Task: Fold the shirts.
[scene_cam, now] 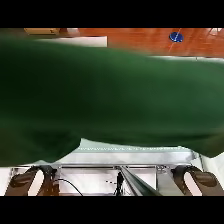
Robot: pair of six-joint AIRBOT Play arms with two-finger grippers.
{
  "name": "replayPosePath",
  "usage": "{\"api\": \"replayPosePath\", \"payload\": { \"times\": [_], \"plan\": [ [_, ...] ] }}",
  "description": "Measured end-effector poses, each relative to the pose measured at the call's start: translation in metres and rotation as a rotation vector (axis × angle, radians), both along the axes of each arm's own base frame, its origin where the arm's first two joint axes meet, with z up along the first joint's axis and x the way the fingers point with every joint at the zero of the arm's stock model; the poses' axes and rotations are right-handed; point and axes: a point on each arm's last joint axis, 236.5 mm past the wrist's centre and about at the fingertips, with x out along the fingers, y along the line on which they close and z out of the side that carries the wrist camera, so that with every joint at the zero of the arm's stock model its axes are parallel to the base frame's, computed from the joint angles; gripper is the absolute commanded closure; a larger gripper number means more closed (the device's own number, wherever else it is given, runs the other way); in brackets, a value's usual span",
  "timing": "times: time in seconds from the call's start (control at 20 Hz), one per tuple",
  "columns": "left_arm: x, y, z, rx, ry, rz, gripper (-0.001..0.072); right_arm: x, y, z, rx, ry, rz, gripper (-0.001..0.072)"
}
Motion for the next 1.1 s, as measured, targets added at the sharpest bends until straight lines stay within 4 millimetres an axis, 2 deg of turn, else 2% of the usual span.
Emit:
{"api": "replayPosePath", "payload": {
  "times": [0.1, 0.25, 0.35, 0.45, 0.55, 0.7, 0.85, 0.95, 1.1],
  "plan": [
    [0.000, 0.004, -0.025, 0.009, 0.126, 0.019, 0.0688, 0.003, 0.001, -0.020, 0.009, 0.103, 0.006, 0.0687],
    [0.012, 0.013, -0.061, 0.005, 0.295, 0.038, 0.0688, 0.024, -0.002, -0.057, 0.020, 0.277, 0.009, 0.0687],
    [0.029, 0.020, -0.094, -0.006, 0.430, 0.042, 0.0688, 0.048, -0.003, -0.100, 0.026, 0.444, 0.022, 0.0687],
    [0.049, 0.026, -0.139, -0.011, 0.584, 0.027, 0.0688, 0.075, -0.007, -0.150, 0.031, 0.624, 0.033, 0.0687],
    [0.077, 0.032, -0.186, -0.036, 0.711, 0.009, 0.0688, 0.106, -0.010, -0.198, 0.037, 0.774, 0.045, 0.0687],
    [0.128, 0.042, -0.256, -0.093, 0.841, 0.002, 0.0687, 0.158, -0.011, -0.262, 0.056, 0.912, 0.067, 0.0687],
    [0.180, 0.051, -0.310, -0.143, 0.892, 0.006, 0.0686, 0.205, -0.008, -0.315, 0.079, 0.958, 0.102, 0.0686],
    [0.212, 0.055, -0.334, -0.172, 0.890, 0.004, 0.0686, 0.235, -0.003, -0.341, 0.097, 0.933, 0.125, 0.0686],
    [0.256, 0.056, -0.370, -0.203, 0.880, 0.000, 0.0686, 0.283, 0.004, -0.361, 0.137, 0.819, 0.139, 0.0686]
  ]
}}
